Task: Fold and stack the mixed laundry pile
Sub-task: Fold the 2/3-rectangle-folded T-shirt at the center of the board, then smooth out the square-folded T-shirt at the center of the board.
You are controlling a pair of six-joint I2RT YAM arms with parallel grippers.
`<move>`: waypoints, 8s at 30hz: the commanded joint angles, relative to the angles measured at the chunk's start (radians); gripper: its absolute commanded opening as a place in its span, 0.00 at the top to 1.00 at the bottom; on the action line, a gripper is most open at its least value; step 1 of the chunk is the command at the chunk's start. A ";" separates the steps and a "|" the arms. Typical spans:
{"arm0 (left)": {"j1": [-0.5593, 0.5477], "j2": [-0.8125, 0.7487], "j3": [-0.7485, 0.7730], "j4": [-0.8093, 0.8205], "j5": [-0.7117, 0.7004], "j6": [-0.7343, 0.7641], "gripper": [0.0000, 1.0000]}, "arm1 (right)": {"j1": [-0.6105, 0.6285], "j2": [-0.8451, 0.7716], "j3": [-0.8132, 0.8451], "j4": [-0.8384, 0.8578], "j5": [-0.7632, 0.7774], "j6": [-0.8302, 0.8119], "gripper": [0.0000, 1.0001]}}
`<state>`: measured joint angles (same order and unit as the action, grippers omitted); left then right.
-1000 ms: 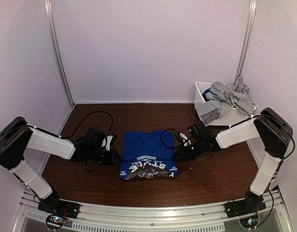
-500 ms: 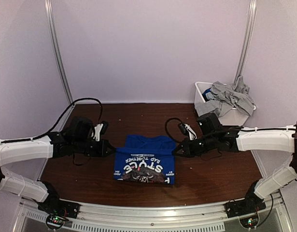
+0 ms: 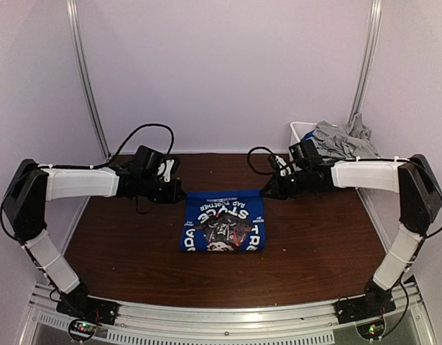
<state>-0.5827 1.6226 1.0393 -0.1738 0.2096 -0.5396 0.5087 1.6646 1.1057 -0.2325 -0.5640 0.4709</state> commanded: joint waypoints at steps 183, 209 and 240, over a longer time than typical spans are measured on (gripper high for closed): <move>0.057 0.859 0.722 0.332 0.285 -0.058 0.54 | -0.142 0.686 0.576 0.149 -0.095 -0.061 0.41; -0.057 -0.009 -0.144 0.364 0.222 0.004 0.51 | 0.072 0.097 0.102 0.223 -0.151 0.056 0.29; -0.305 0.034 -0.546 0.783 0.136 -0.238 0.54 | 0.229 0.085 -0.400 0.624 -0.216 0.273 0.34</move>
<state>-0.8234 1.7729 0.5011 0.6937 0.4633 -0.8165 0.7238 1.8729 0.7429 0.5518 -0.7841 0.7948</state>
